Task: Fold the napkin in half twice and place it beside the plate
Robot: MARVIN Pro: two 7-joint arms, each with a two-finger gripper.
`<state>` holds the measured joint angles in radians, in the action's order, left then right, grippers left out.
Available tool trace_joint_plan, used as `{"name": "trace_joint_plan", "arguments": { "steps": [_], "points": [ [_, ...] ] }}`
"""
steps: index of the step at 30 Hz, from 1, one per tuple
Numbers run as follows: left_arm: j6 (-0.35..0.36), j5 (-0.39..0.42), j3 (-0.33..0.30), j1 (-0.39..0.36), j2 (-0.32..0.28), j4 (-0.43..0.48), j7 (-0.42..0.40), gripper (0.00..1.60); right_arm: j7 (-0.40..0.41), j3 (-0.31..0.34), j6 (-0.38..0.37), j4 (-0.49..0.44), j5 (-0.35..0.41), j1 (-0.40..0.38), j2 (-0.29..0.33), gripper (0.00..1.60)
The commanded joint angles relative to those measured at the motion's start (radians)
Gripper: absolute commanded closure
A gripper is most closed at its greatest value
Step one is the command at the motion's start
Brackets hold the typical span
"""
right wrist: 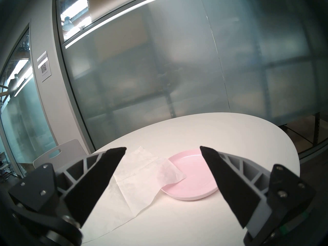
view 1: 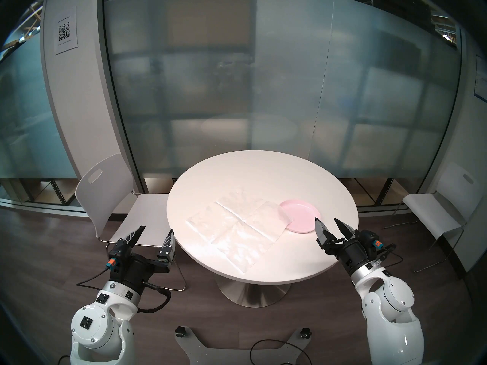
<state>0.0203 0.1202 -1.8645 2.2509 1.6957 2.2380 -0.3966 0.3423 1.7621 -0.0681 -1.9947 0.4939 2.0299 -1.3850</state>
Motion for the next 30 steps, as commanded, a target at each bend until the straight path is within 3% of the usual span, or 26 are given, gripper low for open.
{"name": "trace_joint_plan", "arguments": {
  "steps": [1, 19, 30],
  "points": [
    [-0.001, 0.0, 0.0, 0.003, 0.0, 0.018, -0.001, 0.0, 0.0, -0.001, -0.001, -0.018, -0.001, -0.005, 0.0, 0.0],
    [-0.001, -0.001, -0.001, 0.002, 0.001, 0.017, -0.002, 0.0, 0.035, -0.007, -0.013, -0.009, 0.023, -0.014, 0.003, 0.0],
    [-0.001, -0.001, -0.001, 0.002, 0.002, 0.017, -0.003, 0.0, 0.031, -0.045, -0.096, 0.04, 0.08, -0.091, -0.023, 0.0]
  ]
}}
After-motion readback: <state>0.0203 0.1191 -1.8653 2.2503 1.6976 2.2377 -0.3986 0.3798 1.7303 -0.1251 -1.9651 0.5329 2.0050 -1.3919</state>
